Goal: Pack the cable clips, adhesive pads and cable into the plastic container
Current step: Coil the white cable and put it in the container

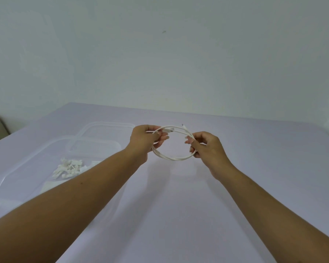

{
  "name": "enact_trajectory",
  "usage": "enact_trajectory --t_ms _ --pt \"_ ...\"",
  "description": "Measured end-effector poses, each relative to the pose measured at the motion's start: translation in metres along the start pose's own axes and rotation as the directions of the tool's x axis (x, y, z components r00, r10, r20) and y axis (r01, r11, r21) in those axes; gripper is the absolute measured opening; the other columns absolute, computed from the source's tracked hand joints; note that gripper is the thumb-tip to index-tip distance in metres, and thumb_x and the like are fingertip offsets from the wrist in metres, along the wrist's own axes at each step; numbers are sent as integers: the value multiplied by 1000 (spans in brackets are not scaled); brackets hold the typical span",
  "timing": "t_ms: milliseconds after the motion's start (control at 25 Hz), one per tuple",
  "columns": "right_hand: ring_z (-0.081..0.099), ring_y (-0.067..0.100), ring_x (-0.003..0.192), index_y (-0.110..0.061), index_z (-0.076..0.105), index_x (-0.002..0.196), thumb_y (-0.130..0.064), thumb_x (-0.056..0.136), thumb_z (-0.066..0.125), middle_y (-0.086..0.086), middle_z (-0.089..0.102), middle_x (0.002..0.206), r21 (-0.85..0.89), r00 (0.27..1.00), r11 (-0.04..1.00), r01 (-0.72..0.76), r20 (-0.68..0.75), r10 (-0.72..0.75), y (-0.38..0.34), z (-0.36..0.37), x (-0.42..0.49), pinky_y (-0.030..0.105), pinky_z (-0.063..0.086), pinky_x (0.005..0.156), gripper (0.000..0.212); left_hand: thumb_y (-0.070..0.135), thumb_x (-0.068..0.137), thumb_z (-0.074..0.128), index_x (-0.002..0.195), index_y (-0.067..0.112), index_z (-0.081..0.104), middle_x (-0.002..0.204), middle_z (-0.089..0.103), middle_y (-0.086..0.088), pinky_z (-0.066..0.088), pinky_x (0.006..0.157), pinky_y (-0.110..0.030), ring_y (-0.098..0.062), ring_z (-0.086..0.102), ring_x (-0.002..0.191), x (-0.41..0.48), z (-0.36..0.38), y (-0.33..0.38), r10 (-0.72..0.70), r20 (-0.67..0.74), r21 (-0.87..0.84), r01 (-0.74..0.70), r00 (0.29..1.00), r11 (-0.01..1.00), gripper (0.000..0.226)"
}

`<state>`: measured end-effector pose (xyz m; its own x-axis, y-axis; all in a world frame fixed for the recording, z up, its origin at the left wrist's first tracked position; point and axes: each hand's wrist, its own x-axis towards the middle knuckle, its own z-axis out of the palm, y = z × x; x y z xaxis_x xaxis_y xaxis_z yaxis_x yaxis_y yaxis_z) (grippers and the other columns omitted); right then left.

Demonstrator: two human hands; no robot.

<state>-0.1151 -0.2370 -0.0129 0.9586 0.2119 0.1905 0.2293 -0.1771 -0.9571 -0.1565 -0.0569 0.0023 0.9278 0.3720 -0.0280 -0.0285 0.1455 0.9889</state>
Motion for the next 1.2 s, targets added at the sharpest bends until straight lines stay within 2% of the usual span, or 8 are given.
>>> enact_trajectory --t_ms 200,280,400,600,840,1000,1080,1200 --pt "56 14 63 -6 63 102 -18 92 62 -1 75 75 92 997 996 1 73 -8 -3 -1 -2 30 47 64 16 -6 96 43 92 5 66 77 73 -6 49 57 -17 -7 69 59 3 -2 6 -331 80 -261 340 940 904 26" --pt "56 15 63 -7 63 102 -17 92 62 0 75 75 88 998 996 11 65 -17 -2 -3 -2 34 48 67 15 -6 98 39 97 4 65 83 72 -9 54 57 -18 -9 69 58 3 -5 7 -379 164 -252 411 911 876 28" --pt "56 15 63 -8 64 102 -17 92 62 1 76 77 85 996 996 24 80 -31 -1 -5 -3 36 48 68 14 -5 99 37 96 3 66 90 68 -9 54 60 -19 -11 64 67 1 -7 9 -386 223 -150 423 895 894 30" --pt "53 15 60 -7 64 101 -19 90 65 2 75 75 115 995 993 25 96 -36 -3 -9 -3 34 48 67 16 -5 98 39 105 6 63 72 69 -8 57 57 -21 -12 68 56 -1 -9 16 -396 300 -89 439 868 894 27" --pt "53 15 60 -4 65 102 -16 91 64 1 74 74 120 994 993 21 100 -33 0 -12 -4 35 48 67 17 -8 98 36 101 2 59 85 67 -10 58 63 -24 -15 73 65 -3 -10 20 -388 368 -70 441 845 895 26" --pt "54 15 61 -5 66 101 -19 90 65 2 75 76 114 995 993 6 95 -17 2 -13 -2 37 49 69 18 -7 98 33 103 3 60 86 69 -8 54 75 -28 -14 70 71 -2 -15 22 -431 466 45 465 773 884 29" --pt "55 14 62 -5 67 102 -20 89 66 2 75 76 116 996 993 -4 92 -6 3 -12 -1 36 50 70 19 -7 98 32 103 5 60 81 65 -5 54 74 -28 -13 64 66 -2 -17 23 -463 484 125 466 742 876 30" --pt "55 12 61 -3 67 105 -17 89 65 3 74 78 164 995 985 -49 96 34 4 -12 1 30 51 67 21 -8 98 33 106 4 63 77 61 -4 58 68 -26 -11 56 62 1 -17 22 -455 439 123 450 775 885 33"
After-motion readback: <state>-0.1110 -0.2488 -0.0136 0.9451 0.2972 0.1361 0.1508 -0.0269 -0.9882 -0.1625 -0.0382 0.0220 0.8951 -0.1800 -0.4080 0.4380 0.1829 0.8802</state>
